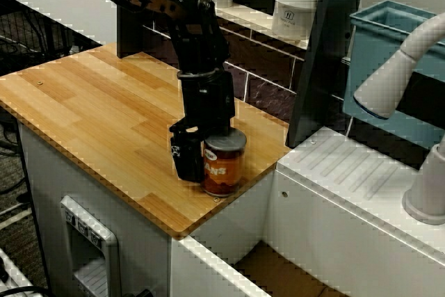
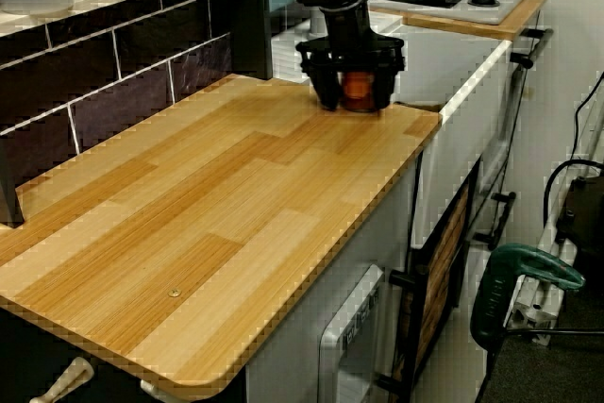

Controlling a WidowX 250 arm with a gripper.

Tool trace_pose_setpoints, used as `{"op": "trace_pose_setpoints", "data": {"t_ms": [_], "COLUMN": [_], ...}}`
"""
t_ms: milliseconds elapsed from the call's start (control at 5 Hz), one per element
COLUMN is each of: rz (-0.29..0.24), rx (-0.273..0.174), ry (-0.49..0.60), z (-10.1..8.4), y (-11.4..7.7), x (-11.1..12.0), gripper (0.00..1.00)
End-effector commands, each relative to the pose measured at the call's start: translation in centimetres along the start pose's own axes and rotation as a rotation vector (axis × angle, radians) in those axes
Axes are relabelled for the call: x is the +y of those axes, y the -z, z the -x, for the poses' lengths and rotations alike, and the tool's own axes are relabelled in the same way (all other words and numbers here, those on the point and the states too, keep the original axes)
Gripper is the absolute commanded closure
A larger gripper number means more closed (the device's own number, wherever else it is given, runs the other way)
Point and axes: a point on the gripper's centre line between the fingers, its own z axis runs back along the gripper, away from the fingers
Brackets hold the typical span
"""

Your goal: Push into sink

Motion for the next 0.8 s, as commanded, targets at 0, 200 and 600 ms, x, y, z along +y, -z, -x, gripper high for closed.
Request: {"op": "trace_pose_setpoints", "data": {"t_ms": [0, 200, 600], "rz": [0.002, 0.024, 0.007], "rx": [-0.047, -0.066, -0.045], "ry": [0.058, 0.079, 0.079], "z": [-3.4, -4.5, -4.9], "y": [-0.8, -0.9, -1.4], "x": [-1.4, -1.6, -1.5], "gripper": [0.00, 0.00, 0.00]}}
